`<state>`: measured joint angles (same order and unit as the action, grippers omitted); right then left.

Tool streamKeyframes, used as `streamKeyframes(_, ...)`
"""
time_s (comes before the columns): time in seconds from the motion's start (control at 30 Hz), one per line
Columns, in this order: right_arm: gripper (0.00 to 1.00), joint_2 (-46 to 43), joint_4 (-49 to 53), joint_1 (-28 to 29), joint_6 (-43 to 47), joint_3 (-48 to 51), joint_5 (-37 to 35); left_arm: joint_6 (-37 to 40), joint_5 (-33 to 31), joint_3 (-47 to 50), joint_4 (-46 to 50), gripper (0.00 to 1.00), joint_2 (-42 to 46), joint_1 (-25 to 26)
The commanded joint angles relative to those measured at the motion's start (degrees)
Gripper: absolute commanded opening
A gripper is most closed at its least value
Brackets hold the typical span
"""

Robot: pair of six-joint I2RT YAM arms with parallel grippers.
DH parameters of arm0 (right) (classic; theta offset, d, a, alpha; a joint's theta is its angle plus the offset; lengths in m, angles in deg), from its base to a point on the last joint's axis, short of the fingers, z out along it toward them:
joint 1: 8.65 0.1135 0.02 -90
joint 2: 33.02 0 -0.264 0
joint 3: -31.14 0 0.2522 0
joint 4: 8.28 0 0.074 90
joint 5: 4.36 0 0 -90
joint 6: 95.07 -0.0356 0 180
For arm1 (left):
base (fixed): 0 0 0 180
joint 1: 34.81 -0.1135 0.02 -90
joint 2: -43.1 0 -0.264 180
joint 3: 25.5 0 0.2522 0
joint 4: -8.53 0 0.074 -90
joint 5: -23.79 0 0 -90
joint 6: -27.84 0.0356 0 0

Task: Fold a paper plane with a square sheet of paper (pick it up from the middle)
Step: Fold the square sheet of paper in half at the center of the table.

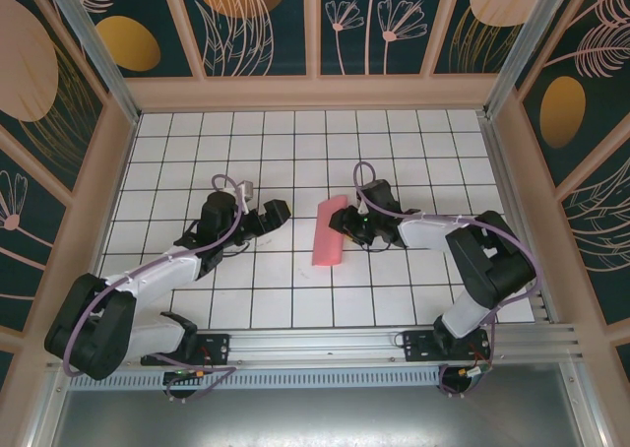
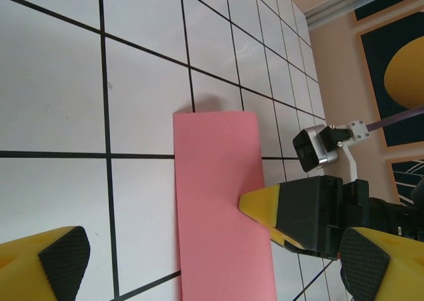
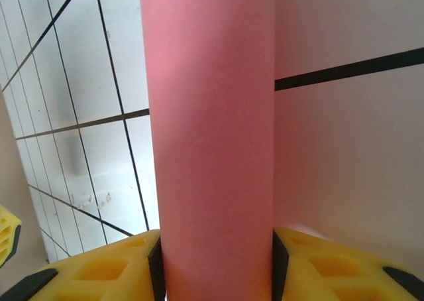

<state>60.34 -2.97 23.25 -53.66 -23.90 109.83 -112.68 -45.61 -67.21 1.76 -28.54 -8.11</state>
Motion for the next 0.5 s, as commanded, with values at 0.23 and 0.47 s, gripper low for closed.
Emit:
streamKeyframes(0.23, 0.44, 4.0, -13.0, 1.2, -8.2, -0.1, 4.1, 1.1, -1.2, -2.4, 1.6, 0.99, 1.0, 0.3)
streamKeyframes(0.47, 0.45, 4.1, -5.4, 1.8, -5.9, -1.7, -1.5, 1.4, -1.0, -2.5, 2.2, 0.99, 1.3, 0.3)
